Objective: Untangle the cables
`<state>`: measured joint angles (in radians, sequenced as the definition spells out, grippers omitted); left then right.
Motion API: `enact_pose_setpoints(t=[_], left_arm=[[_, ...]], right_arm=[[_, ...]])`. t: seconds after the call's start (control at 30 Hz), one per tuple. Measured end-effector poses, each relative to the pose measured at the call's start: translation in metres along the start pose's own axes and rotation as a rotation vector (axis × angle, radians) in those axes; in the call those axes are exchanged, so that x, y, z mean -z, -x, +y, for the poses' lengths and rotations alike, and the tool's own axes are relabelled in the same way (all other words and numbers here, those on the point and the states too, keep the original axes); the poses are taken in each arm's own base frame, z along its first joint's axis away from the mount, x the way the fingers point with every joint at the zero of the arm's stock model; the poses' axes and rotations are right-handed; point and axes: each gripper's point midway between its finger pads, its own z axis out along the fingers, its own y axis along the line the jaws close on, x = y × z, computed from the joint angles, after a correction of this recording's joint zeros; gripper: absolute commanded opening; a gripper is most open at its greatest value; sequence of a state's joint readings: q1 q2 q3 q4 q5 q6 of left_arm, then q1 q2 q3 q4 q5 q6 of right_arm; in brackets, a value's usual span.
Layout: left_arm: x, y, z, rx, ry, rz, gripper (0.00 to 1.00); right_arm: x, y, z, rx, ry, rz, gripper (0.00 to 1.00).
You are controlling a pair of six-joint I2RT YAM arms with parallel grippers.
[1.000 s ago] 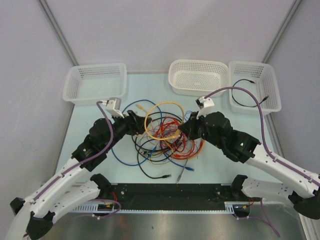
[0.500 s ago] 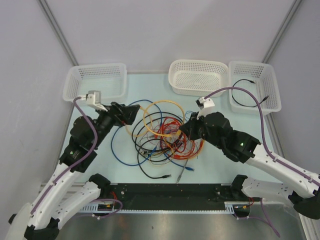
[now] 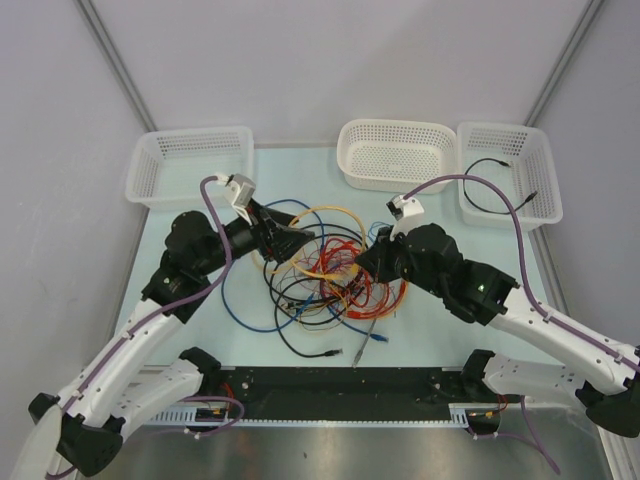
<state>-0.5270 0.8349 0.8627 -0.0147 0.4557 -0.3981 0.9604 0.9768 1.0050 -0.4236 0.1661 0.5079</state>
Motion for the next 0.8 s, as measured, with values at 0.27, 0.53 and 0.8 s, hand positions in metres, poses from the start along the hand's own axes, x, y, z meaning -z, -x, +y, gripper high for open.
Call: enact_pose_setpoints(t=[0.27, 0.53, 0.8], left_arm=[[-0.001, -0.003, 0.0, -0.048, -0.016, 0.014, 0.0], [0.005, 0.01, 0.008, -0.066, 0.059, -0.021, 0.0], [-0.005, 0.058, 0.029, -0.061, 0.232, -0.074, 0.0]], right_arm=[[0.0, -0.002, 0.001, 0.001, 0.006, 0.01, 0.0], [0.002, 0.0, -0.002, -0.009, -0.013, 0.001, 0.96], [0.014, 0.009, -0.015, -0.015, -0.077, -0.047, 0.98]])
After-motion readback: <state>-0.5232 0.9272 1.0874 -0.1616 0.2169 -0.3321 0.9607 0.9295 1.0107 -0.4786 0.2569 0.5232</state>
